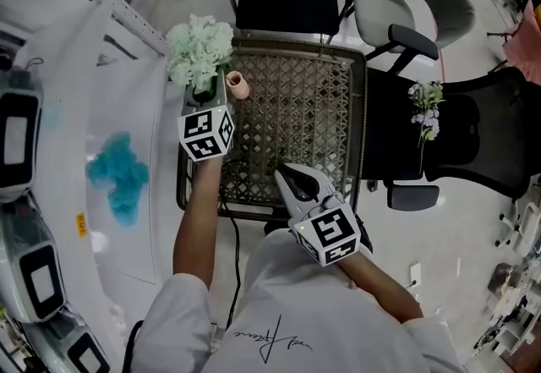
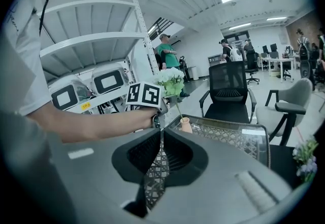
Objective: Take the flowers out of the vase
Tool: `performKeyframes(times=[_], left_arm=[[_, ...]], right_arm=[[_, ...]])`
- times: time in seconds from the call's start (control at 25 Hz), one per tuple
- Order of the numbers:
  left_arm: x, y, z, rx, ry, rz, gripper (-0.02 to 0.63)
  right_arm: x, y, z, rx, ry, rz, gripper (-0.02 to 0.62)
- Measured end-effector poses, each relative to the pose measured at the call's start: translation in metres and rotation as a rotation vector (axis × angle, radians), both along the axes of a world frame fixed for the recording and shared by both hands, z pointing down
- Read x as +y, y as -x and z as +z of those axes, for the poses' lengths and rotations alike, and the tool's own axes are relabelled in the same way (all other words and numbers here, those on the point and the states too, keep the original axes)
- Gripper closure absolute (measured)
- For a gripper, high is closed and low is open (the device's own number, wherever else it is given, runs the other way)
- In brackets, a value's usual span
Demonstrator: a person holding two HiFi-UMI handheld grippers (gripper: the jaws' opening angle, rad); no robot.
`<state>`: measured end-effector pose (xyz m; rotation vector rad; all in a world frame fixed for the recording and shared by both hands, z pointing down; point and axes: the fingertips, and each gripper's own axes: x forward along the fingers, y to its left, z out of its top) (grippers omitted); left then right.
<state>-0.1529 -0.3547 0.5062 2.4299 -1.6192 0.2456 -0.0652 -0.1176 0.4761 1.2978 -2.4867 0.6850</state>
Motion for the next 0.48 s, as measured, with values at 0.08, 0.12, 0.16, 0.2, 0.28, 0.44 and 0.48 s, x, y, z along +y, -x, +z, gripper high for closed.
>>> performKeyframes(times=[0.08,0.12,0.16,0.2,0.28,0.44,0.48], left_arm=[[-0.001,0.002,-0.002,0.007,-0.002,-0.008,0.555],[-0.001,0.003,-0.004,0.008,-0.003,-0.012,0.555],[-0.001,0.004,-0.005,0.007,-0.005,-0.015,0.555],[-0.002,0.005,-0.006,0.003,-0.009,-0.019,0.555],[-0.005,0.009,-0.011,-0.004,-0.022,-0.029,0.555],[-0.010,0.014,-0.019,0.011,-0.031,-0.040,0.555],[-0.010,0.015,-0.019,0.012,-0.031,-0.039,0.555]], right_arm=[[0.000,0.001,-0.002,0.001,-0.004,-0.002,0.572],[0.001,0.001,-0.003,0.001,-0.004,-0.003,0.572],[0.001,0.001,-0.003,0.001,-0.005,-0.003,0.572],[0.002,0.001,-0.004,0.002,-0.006,-0.003,0.572],[0.003,0.001,-0.005,0.001,-0.009,-0.001,0.572],[0.002,-0.001,-0.005,0.001,-0.015,0.004,0.572],[0.002,-0.001,-0.006,0.001,-0.016,0.005,0.572]])
